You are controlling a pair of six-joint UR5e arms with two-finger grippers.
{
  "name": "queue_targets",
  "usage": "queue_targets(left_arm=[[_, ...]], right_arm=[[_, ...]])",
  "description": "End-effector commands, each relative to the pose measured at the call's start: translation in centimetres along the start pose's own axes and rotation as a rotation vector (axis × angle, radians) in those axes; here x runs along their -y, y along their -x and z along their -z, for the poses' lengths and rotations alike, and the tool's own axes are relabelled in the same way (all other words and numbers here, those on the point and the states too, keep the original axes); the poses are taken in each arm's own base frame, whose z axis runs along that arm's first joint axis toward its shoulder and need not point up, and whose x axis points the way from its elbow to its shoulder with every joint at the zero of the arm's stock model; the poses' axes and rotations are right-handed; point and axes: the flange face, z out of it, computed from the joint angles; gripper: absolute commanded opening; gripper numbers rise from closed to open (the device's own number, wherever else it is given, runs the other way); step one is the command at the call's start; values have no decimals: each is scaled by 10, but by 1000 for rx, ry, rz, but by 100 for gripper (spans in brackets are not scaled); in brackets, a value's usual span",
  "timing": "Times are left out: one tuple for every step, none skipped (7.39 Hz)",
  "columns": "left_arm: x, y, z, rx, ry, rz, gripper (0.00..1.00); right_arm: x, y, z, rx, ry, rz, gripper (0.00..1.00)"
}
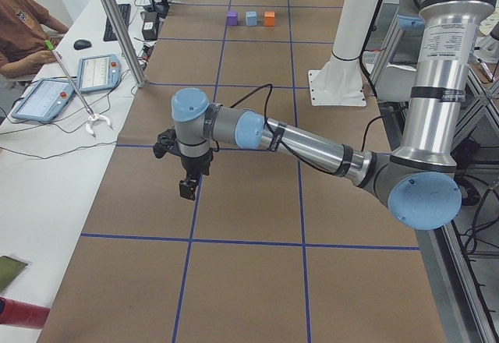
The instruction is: Place blue block between orange and purple blocks
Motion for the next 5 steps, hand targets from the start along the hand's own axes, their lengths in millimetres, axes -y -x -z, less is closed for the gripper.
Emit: queue_targets(left_arm=[[-56, 86, -13, -32, 17, 109, 100], [-63, 88, -16, -23, 4, 96, 100], [-75, 95, -27, -16, -1, 89, 100], [-96, 98, -41, -19, 3, 91, 100], [-102, 97, -42, -15, -4, 93, 100]], right_arm=[[-48, -55, 14, 22, 8, -39, 100], [-50, -55, 12, 60, 7, -44, 100], [-55, -59, 9, 53, 15, -53, 100], [-58, -63, 5, 52, 25, -75, 100], [-58, -62, 5, 61, 26, -81, 100]])
